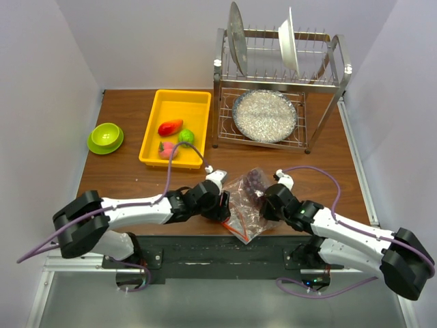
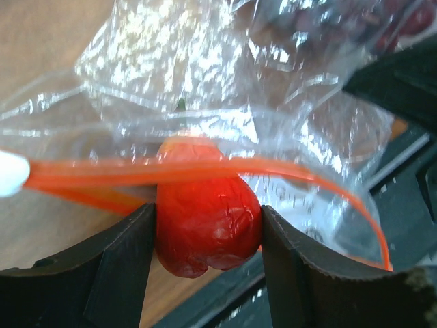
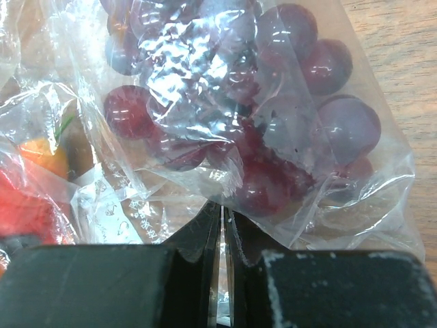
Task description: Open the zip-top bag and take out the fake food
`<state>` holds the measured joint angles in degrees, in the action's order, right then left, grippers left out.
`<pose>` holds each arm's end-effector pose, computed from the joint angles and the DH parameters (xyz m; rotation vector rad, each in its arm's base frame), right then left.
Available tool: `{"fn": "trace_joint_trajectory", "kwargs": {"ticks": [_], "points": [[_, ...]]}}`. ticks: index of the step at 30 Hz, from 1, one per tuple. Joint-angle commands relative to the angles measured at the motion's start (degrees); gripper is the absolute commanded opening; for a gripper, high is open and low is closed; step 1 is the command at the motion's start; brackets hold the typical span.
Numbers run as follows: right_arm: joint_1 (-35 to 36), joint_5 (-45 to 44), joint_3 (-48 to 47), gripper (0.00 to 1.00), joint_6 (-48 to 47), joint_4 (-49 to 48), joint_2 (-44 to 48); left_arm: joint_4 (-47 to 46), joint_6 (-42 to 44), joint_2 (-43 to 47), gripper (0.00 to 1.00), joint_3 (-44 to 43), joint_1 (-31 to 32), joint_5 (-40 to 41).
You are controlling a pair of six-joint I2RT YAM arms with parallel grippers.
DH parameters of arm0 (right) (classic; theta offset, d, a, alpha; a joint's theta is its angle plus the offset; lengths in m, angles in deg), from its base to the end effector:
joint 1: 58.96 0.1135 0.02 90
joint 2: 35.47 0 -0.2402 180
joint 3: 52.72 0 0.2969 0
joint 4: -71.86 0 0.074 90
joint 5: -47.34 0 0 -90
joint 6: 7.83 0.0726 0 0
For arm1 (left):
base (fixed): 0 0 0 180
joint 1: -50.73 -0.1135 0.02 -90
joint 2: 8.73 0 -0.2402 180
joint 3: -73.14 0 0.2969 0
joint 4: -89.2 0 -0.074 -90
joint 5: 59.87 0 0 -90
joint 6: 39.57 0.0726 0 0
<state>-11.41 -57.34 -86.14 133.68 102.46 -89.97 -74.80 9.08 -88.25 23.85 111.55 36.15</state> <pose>0.1803 0.1698 0.0891 0.1969 2.4777 0.4487 0.1695 -0.2879 0.0946 0.3699 2.4680 -0.6974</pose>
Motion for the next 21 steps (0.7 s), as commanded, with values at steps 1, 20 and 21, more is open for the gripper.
{"fn": "trace_joint_trajectory", "kwargs": {"ticks": [1,20,21], "points": [[-0.26,-1.85,-1.09,0.09,-0.62,-0.22,-0.34,-0.38,-0.93,5.25,0.18,3.61,-2.19,-5.76],[-0.26,-0.18,-3.64,0.09,-2.99,2.51,4.22,24.49,-5.25,28.30,0.00,-3.57,-11.04,12.69],[-0.26,0.00,-3.82,0.09,-3.08,2.59,4.57,22.58,-3.85,27.33,0.00,-4.90,-13.07,12.09]]}}
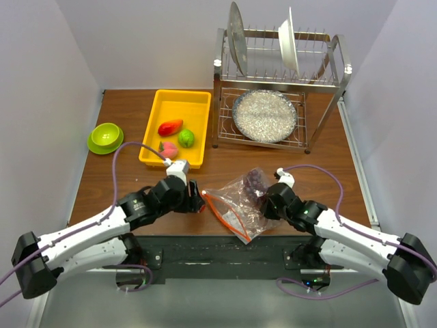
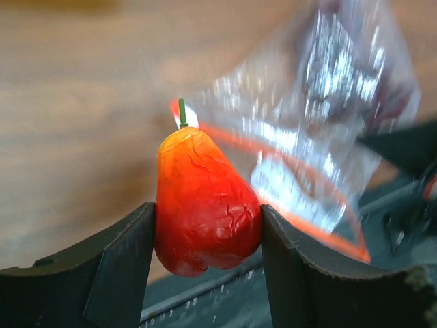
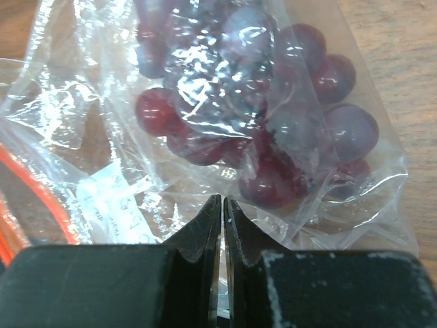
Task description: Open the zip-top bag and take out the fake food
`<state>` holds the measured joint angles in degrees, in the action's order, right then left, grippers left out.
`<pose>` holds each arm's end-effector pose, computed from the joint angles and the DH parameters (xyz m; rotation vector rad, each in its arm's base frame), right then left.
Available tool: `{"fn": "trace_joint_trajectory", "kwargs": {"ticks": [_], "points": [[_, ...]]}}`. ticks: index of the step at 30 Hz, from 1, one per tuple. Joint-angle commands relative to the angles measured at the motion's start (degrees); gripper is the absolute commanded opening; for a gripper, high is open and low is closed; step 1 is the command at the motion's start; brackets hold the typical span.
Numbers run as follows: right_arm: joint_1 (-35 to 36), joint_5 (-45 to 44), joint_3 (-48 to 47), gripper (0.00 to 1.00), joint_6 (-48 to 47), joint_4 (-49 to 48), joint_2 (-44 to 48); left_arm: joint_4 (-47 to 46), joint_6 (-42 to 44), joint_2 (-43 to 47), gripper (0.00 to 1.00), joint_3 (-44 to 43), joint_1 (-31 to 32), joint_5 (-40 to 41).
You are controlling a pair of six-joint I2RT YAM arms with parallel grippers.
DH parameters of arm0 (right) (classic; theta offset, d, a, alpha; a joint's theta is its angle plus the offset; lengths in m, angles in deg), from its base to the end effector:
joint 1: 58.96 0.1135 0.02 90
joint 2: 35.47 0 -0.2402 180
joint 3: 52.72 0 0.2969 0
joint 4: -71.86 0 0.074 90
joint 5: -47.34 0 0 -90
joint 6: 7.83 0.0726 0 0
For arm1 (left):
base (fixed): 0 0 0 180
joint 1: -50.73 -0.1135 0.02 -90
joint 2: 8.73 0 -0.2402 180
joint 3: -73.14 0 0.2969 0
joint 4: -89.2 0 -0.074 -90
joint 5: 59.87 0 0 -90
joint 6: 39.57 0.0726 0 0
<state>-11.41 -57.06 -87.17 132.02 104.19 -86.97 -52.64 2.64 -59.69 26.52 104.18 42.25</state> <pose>0.1809 0.1710 0.1049 0.1638 2.4480 0.4771 0.1740 -0.2091 0.1796 0.0065 2.3846 -0.6497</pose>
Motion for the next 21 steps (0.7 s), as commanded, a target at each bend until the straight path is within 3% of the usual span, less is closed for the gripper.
{"fn": "trace_joint_trajectory", "kwargs": {"ticks": [1,2,8,18,20,21], "points": [[-0.26,-0.11,-2.88,0.09,-1.68,0.87,1.85,-1.00,5.57,-2.55,0.00,-10.45,-7.73,4.94],[-0.26,0.06,-3.05,0.10,-1.77,1.22,2.20,-2.32,6.99,-5.61,0.00,-11.96,-12.36,3.02],[-0.26,1.21,-4.46,0.18,-2.56,1.83,3.96,-14.54,13.24,-23.61,0.00,-25.14,-26.53,-2.96],[-0.18,2.79,-6.04,0.25,-3.35,2.18,5.98,-26.75,21.24,-52.21,0.11,-43.77,-35.34,-7.29],[-0.26,2.88,-6.57,0.27,-3.88,2.71,6.41,-26.76,22.65,-56.17,0.17,-46.95,-35.78,-8.24],[-0.26,2.88,-6.83,0.30,-4.05,2.80,6.42,-27.55,23.09,-56.70,0.36,-47.30,-35.96,-8.77]]}}
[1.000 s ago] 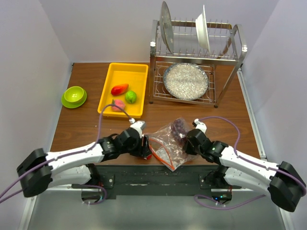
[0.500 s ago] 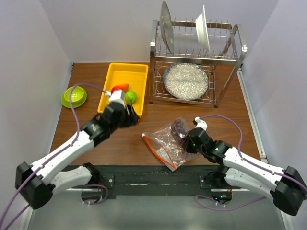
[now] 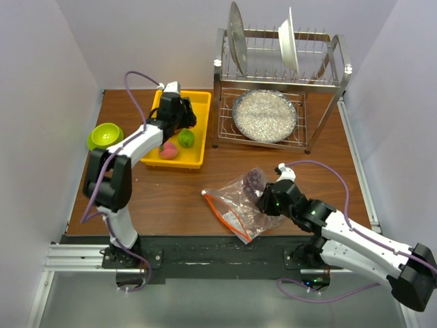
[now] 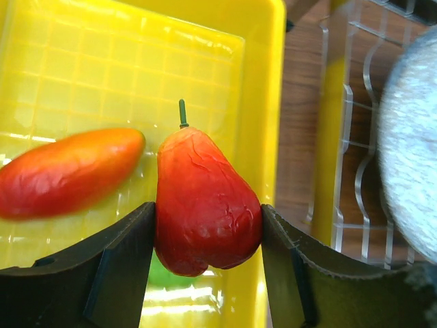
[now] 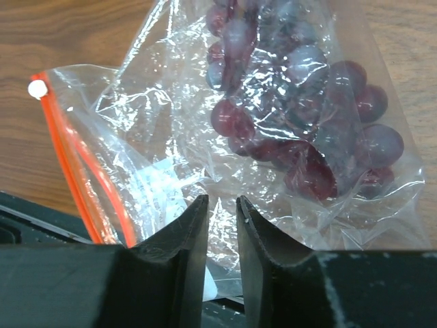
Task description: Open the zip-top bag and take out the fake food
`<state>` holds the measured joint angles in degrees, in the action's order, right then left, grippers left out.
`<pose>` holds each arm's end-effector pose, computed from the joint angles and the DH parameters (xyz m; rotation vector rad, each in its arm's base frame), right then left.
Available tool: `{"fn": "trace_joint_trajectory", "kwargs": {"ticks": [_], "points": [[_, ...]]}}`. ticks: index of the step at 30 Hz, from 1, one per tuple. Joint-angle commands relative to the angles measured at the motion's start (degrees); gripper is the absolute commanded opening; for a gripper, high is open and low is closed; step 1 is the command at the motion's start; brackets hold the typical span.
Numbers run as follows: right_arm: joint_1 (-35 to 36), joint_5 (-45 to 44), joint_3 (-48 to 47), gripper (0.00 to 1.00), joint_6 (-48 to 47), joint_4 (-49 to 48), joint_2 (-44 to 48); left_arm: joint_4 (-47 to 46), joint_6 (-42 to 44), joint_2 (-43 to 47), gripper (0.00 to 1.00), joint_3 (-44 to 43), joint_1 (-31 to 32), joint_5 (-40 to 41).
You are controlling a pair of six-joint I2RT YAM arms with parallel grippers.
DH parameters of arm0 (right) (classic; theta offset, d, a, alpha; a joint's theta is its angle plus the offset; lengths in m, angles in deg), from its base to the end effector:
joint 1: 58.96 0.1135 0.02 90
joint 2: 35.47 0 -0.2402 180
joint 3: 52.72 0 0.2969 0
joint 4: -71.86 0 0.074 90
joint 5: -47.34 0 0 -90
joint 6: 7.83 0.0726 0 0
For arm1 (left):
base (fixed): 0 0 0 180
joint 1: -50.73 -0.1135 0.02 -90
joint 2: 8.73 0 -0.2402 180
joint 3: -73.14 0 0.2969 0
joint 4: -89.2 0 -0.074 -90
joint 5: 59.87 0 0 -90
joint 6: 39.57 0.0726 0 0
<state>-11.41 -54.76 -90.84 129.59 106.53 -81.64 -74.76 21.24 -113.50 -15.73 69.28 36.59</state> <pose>0.1828 0.1773 0.1468 0.1073 2.3705 0.5950 0.4679 -0.1484 0.1871 -0.2659 2.1305 -0.3712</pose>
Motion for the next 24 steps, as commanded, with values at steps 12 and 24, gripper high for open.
{"fn": "trace_joint_trajectory", "kwargs": {"ticks": [12,24], "points": [[1.66,2.70,-5.97,0.62,-7.69,0.37,-0.14,0.09,2.75,7.38,0.87,2.49,-1.49,-1.01],[19.06,-7.85,-16.78,0.63,-15.16,4.68,-11.47,0.80,-16.14,44.35,0.26,43.43,9.30,-2.69]]}}
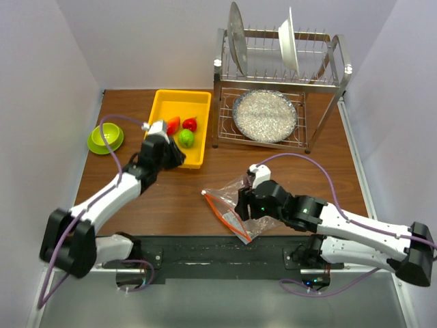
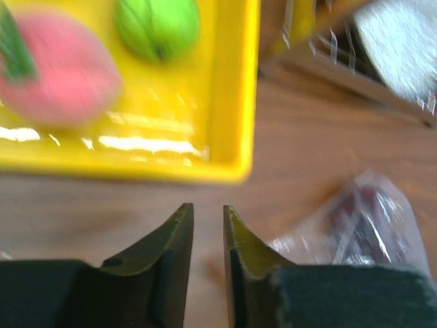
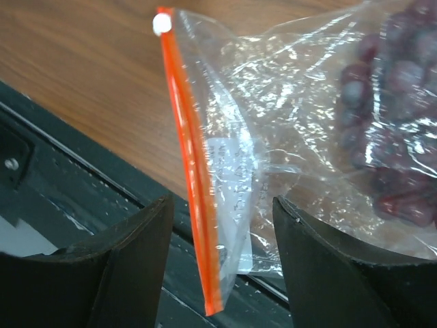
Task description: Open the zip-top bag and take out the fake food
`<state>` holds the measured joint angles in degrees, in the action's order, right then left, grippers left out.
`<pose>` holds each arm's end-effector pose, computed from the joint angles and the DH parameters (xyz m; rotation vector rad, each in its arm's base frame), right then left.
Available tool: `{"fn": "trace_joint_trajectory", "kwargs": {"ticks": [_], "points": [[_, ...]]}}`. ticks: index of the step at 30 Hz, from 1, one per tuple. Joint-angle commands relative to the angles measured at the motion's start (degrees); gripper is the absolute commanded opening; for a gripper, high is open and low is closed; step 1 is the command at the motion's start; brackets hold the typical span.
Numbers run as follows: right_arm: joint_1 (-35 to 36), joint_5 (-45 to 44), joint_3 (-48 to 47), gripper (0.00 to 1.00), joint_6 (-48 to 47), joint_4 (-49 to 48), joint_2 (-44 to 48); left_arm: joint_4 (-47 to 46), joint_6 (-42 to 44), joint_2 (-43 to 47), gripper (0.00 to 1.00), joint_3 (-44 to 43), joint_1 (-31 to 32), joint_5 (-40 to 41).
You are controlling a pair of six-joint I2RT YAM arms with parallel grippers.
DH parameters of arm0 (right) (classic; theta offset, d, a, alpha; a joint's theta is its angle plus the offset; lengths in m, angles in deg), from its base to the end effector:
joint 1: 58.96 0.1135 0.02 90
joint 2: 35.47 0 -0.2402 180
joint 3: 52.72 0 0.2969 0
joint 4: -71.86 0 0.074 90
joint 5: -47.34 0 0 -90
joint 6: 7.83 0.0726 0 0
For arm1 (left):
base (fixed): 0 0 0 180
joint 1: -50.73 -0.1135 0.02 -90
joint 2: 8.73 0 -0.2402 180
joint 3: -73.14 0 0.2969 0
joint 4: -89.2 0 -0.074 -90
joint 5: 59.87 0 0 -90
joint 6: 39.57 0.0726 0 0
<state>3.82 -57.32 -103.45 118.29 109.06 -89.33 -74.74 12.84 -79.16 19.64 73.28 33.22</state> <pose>0.1466 0.2448 0.1979 -0.4008 2.2910 0.6223 0.3215 -0.1292 0.1736 -0.3194 2.1740 -0.5466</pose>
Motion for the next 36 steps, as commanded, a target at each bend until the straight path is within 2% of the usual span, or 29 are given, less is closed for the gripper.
{"fn": "trace_joint_trajectory", "kwargs": {"ticks": [1,5,7,10,12,13,16,23,26,31,36], "points": [[4.45,-5.47,-4.69,0.63,-4.12,2.23,-5.88,1.22,-8.99,11.53,0.24,9.57,8.71,1.03],[7.79,-7.40,-8.47,0.63,-4.30,3.29,-12.55,-0.18,-14.53,15.85,0.16,15.38,16.20,1.74],[8.49,-8.54,-9.79,0.61,-3.69,3.81,-15.03,-1.76,-17.25,15.51,0.16,16.09,21.71,3.22],[8.67,-10.74,-11.11,0.52,-2.46,4.51,-18.11,-6.22,-21.64,12.26,0.15,16.70,28.23,4.99],[8.67,-12.14,-11.73,0.43,-1.50,5.13,-19.25,-10.53,-24.97,10.42,0.13,18.89,31.05,5.17],[8.58,-12.93,-12.17,0.40,-1.40,5.48,-19.43,-14.73,-25.69,9.80,0.13,19.51,31.50,5.08],[8.67,-14.17,-12.96,0.34,-1.05,6.27,-20.57,-19.33,-27.10,6.20,0.13,19.00,32.73,4.29],[8.67,-14.61,-14.28,0.17,0.09,6.01,-22.42,-25.23,-30.26,-1.71,0.09,17.59,35.37,4.46],[8.67,-14.88,-15.60,0.06,0.53,6.54,-22.86,-27.60,-31.06,-3.74,0.09,17.76,36.16,4.82],[10.77,-13.38,-19.72,0.01,1.32,5.22,-21.11,-34.27,-31.76,-7.96,0.09,18.29,36.34,7.54],[15.26,-18.04,-27.28,0.01,3.43,9.70,-20.67,-37.71,-30.53,-14.11,0.09,17.33,36.25,8.86]]}}
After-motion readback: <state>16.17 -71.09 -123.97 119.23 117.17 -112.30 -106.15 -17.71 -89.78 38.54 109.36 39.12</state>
